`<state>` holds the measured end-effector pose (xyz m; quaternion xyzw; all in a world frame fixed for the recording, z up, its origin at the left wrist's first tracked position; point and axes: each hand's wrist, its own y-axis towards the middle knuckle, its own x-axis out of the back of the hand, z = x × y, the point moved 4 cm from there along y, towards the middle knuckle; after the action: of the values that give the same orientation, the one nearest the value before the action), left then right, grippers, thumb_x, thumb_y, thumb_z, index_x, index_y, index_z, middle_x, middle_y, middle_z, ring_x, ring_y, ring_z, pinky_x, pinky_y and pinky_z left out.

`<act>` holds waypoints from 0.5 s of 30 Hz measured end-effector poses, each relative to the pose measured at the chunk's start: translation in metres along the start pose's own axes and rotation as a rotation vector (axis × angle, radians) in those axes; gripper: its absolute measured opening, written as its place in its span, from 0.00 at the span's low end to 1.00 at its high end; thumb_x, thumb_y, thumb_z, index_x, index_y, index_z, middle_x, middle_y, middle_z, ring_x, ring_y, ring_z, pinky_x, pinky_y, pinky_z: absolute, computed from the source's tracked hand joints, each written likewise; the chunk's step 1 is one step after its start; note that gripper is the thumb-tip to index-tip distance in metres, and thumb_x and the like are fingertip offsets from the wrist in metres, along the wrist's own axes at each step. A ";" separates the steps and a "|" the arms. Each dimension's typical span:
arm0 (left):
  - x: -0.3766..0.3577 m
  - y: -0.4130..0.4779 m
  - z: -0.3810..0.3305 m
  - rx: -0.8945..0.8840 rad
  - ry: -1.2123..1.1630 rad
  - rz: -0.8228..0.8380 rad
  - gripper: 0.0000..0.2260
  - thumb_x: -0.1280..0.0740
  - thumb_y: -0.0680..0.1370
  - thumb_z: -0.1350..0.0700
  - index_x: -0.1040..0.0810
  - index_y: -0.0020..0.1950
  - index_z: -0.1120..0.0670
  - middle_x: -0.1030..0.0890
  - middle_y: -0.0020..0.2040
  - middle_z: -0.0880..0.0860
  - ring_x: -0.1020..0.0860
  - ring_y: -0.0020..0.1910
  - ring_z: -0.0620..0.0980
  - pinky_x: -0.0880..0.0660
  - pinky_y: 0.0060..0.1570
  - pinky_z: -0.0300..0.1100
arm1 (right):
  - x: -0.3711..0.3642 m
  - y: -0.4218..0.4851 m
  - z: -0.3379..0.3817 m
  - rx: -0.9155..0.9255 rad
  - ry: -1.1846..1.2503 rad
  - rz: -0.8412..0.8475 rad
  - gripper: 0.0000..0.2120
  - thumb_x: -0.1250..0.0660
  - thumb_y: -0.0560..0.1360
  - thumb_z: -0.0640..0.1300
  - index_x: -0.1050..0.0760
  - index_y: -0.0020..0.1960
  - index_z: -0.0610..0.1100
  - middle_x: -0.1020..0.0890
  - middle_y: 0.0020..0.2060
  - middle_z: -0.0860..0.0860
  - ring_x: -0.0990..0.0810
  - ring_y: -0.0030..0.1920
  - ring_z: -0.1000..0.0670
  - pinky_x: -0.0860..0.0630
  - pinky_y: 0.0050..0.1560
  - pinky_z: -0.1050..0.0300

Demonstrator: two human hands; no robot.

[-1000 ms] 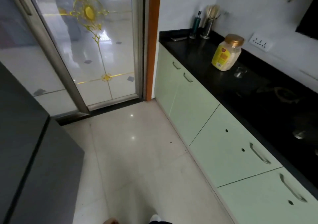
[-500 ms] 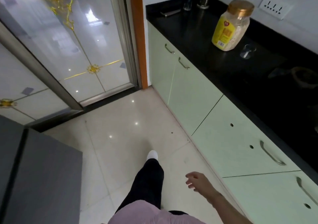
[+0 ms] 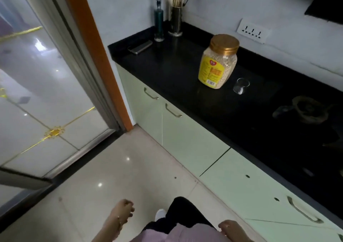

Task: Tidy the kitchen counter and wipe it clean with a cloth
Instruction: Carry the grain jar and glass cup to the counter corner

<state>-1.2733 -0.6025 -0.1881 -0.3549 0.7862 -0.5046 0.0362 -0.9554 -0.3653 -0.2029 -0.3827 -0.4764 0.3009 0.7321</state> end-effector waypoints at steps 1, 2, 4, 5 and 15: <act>-0.014 0.008 -0.032 -0.030 0.025 0.023 0.07 0.44 0.78 0.63 0.26 0.49 0.60 0.23 0.38 0.57 0.26 0.34 0.52 0.35 0.32 0.39 | 0.002 0.000 0.009 -0.001 0.002 -0.011 0.11 0.36 0.75 0.37 0.20 0.54 0.35 0.18 0.55 0.41 0.22 0.59 0.47 0.29 0.44 0.65; -0.016 0.014 -0.061 -0.108 0.047 0.048 0.08 0.44 0.78 0.63 0.26 0.50 0.59 0.22 0.40 0.57 0.25 0.36 0.52 0.33 0.33 0.39 | 0.004 0.003 0.017 0.001 0.019 -0.024 0.10 0.36 0.75 0.38 0.19 0.53 0.37 0.18 0.56 0.43 0.23 0.60 0.48 0.30 0.49 0.65; -0.022 0.022 -0.117 -0.181 0.049 0.040 0.09 0.44 0.78 0.63 0.25 0.50 0.58 0.21 0.44 0.57 0.24 0.39 0.51 0.30 0.35 0.40 | 0.010 0.007 0.042 -0.023 0.034 -0.014 0.07 0.36 0.75 0.37 0.20 0.42 0.41 0.16 0.49 0.41 0.20 0.55 0.46 0.30 0.48 0.63; -0.024 0.021 -0.139 -0.203 0.068 0.050 0.09 0.44 0.78 0.63 0.25 0.50 0.58 0.21 0.44 0.57 0.24 0.39 0.51 0.30 0.35 0.40 | 0.015 0.008 0.056 -0.001 0.057 -0.013 0.09 0.37 0.75 0.37 0.22 0.37 0.41 0.16 0.41 0.40 0.18 0.50 0.44 0.27 0.45 0.61; -0.049 0.034 -0.372 -0.704 0.344 0.122 0.09 0.42 0.79 0.58 0.26 0.55 0.49 0.22 0.51 0.48 0.24 0.50 0.46 0.29 0.48 0.37 | 0.126 -0.018 0.279 0.515 0.271 -0.151 0.14 0.36 0.75 0.38 0.23 0.42 0.59 0.16 0.34 0.58 0.20 0.38 0.60 0.27 0.43 0.69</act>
<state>-1.4089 -0.2791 -0.0490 -0.2086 0.9253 -0.2530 -0.1904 -1.1664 -0.1969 -0.0581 -0.1845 -0.3096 0.3026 0.8823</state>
